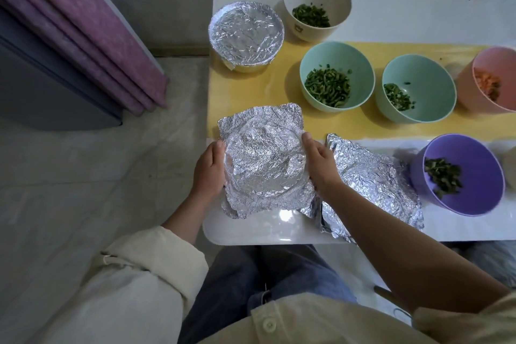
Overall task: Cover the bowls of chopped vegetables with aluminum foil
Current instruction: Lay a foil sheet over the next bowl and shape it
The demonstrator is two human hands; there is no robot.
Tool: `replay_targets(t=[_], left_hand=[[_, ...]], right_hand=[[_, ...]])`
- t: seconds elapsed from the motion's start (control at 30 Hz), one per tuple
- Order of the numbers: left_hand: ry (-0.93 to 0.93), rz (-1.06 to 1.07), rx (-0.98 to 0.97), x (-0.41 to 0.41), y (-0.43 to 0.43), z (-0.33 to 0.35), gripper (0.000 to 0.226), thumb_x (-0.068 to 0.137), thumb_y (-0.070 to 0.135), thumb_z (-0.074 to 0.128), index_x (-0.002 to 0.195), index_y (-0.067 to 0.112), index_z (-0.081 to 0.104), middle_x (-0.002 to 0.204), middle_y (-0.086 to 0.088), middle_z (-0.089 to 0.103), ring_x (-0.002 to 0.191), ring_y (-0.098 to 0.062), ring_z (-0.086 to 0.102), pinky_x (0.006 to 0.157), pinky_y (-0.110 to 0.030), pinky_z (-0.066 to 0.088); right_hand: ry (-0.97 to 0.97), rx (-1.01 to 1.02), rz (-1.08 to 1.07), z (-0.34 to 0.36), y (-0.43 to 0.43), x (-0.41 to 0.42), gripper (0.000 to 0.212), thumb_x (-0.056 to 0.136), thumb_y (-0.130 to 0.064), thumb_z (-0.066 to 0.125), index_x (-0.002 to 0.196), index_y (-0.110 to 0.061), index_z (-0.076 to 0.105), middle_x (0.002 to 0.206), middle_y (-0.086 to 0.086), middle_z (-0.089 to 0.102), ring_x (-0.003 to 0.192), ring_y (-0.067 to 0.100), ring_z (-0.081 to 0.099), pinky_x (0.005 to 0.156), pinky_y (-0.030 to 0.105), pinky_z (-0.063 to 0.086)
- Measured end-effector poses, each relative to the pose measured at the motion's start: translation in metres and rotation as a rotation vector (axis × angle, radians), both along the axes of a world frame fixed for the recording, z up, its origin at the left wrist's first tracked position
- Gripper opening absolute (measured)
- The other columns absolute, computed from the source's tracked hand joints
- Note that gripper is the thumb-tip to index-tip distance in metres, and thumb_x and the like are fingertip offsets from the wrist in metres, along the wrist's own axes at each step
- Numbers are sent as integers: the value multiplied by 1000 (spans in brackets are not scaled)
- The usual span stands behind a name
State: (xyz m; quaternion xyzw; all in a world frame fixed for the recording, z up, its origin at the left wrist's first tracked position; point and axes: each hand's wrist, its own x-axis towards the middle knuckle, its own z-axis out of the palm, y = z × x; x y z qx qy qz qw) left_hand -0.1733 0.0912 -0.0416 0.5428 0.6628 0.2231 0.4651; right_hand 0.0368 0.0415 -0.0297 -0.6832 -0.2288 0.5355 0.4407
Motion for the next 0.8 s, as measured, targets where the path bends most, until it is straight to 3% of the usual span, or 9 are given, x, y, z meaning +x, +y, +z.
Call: replay_targets(t=[0.1, 0.2, 0.3, 0.4, 0.47, 0.53, 0.57, 0.67, 0.8], left_hand=[[-13, 21, -5, 0, 1, 0, 29, 108, 30, 32, 87, 28, 51, 88, 0, 58, 82, -20, 54, 81, -34, 41], [48, 2, 14, -2, -1, -1, 30, 108, 32, 33, 86, 22, 50, 84, -16, 58, 88, -38, 59, 75, -39, 40], [216, 73, 83, -4, -1, 4, 24, 104, 39, 41, 92, 19, 47, 84, -4, 58, 90, -34, 60, 72, -36, 37], [257, 252, 269, -5, 1, 14, 30, 93, 43, 49, 98, 13, 51, 101, -7, 59, 98, -33, 58, 79, -38, 41], [322, 228, 456, -1, 0, 20, 37, 88, 38, 50, 102, 5, 56, 108, -16, 58, 102, -36, 54, 85, -42, 39], [388, 150, 620, 10, -5, 30, 32, 87, 29, 53, 105, 3, 59, 114, -18, 58, 106, -36, 52, 86, -41, 36], [403, 92, 689, 17, -8, 36, 30, 87, 26, 53, 106, 4, 59, 118, -17, 57, 110, -35, 50, 88, -41, 36], [405, -106, 806, 40, -19, 48, 32, 89, 22, 49, 114, 5, 59, 134, -16, 54, 124, -32, 46, 101, -42, 33], [525, -378, 784, 53, -30, 41, 48, 92, 24, 42, 133, 3, 54, 152, -17, 42, 142, -33, 37, 116, -48, 30]], right_hand=[[48, -28, -36, -1, 0, 3, 36, 101, -37, 44, 108, -9, 65, 135, 1, 55, 121, 5, 41, 102, 28, 26], [65, -34, -56, -1, 2, 2, 36, 99, -38, 49, 92, -7, 69, 116, -7, 61, 118, 7, 50, 102, 29, 29], [7, -25, -35, -1, 0, 3, 42, 95, -45, 55, 63, -19, 55, 106, 21, 67, 109, 28, 61, 111, 45, 31], [-28, -26, -64, 2, -1, 4, 52, 94, -48, 56, 78, 1, 63, 123, 36, 53, 120, 42, 51, 107, 57, 30], [-91, -31, -78, 0, -2, 4, 64, 93, -50, 57, 96, 14, 59, 110, 37, 58, 102, 40, 62, 99, 59, 40], [-202, -6, -166, 3, -2, 3, 46, 92, -47, 59, 79, -3, 56, 70, 19, 58, 66, 22, 54, 74, 43, 49], [-273, 22, -224, 6, -2, 2, 35, 94, -42, 59, 76, -13, 50, 66, 7, 51, 62, 16, 47, 68, 36, 43], [-505, 236, -300, 20, 1, -4, 9, 96, -23, 54, 95, -14, 51, 87, 0, 51, 78, 11, 48, 75, 32, 40], [-863, 577, 49, 29, 7, -18, 26, 98, -18, 47, 121, -7, 54, 125, 5, 54, 119, 20, 49, 101, 32, 36]])
